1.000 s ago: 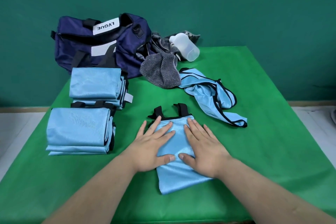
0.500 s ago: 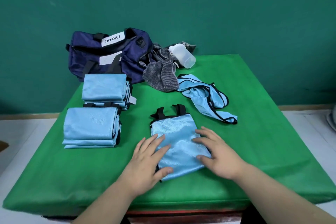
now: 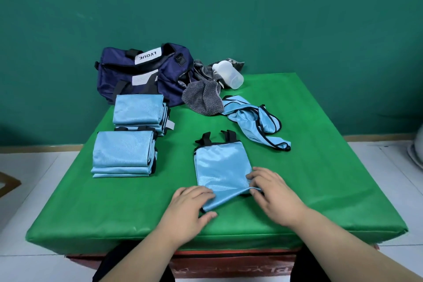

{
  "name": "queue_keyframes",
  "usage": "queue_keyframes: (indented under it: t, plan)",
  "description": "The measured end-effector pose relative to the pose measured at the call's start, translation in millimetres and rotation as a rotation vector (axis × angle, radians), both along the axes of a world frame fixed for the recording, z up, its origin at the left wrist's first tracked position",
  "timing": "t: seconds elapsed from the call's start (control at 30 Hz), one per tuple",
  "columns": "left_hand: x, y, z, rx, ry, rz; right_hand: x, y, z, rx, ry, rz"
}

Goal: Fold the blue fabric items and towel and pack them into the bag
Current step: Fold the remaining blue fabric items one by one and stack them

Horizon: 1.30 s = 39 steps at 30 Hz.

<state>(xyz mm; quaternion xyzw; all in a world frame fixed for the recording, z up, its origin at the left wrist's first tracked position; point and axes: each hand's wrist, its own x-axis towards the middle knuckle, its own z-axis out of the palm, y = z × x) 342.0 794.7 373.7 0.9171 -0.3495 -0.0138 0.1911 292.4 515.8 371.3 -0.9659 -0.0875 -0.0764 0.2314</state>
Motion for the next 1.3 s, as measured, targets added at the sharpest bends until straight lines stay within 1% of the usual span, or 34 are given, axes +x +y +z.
queue_keyframes:
  t: [0.07,0.17,0.27,0.33,0.4,0.47,0.57,0.63,0.7,0.8,0.93,1.03,1.1,1.17,1.2,1.23,1.27,1.3]
  plan:
    - [-3.2,-3.5,3.7,-0.063,-0.001,0.04,-6.5,2.7,4.7,0.07,-0.015,-0.005]
    - [-11.1,-7.4,15.6,-0.221,0.09,0.15,-18.2,8.5,11.4,0.255,-0.076,-0.042]
    - [-16.6,-9.3,26.4,-0.369,0.232,0.193,-27.2,18.3,17.4,0.468,-0.084,-0.215]
    - [-15.4,-11.6,28.0,-0.44,0.294,0.238,-27.1,25.0,19.7,0.518,-0.064,-0.336]
    - [-9.7,-14.8,27.2,-0.455,0.303,0.321,-18.7,29.9,22.2,0.488,-0.022,-0.406]
    - [-2.7,-17.7,24.6,-0.433,0.317,0.384,-5.5,33.3,25.8,0.404,0.055,-0.459]
    - [5.2,-21.8,23.6,-0.429,0.406,0.444,16.1,34.4,27.7,0.204,0.154,-0.517]
    - [10.4,-25.4,23.4,-0.404,0.426,0.481,28.3,34.6,28.4,0.084,0.191,-0.541]
    - [16.5,-30.3,23.6,-0.362,0.397,0.524,39.1,34.8,29.8,0.006,0.226,-0.541]
    - [26.4,-37.4,24.7,-0.317,0.374,0.586,51.9,34.3,32.8,-0.044,0.264,-0.534]
    - [35.4,-46.0,23.4,-0.181,0.34,0.629,65.6,32.8,36.7,-0.009,0.318,-0.576]
    - [34.3,-49.4,24.6,-0.087,0.258,0.625,72.2,34.7,36.8,0.005,0.321,-0.597]
    - [30.6,-46.9,23.6,-0.019,0.168,0.611,75.5,34.5,36.6,-0.003,0.311,-0.609]
    - [24.4,-43.6,15.5,0.06,-0.004,0.5,78.4,33.2,36.2,-0.02,0.296,-0.61]
    - [22.7,-43.4,8.6,0.072,-0.101,0.409,79.8,33.0,35.8,-0.027,0.29,-0.609]
    - [21.8,-44.0,2.6,0.072,-0.158,0.312,81.3,32.7,34.9,-0.035,0.289,-0.606]
    - [21.8,-44.7,-0.3,0.1,-0.174,0.237,82.5,33.2,34.7,-0.035,0.294,-0.605]
    - [22.4,-44.8,-0.7,0.151,-0.124,0.192,83.7,33.2,34.6,-0.027,0.295,-0.608]
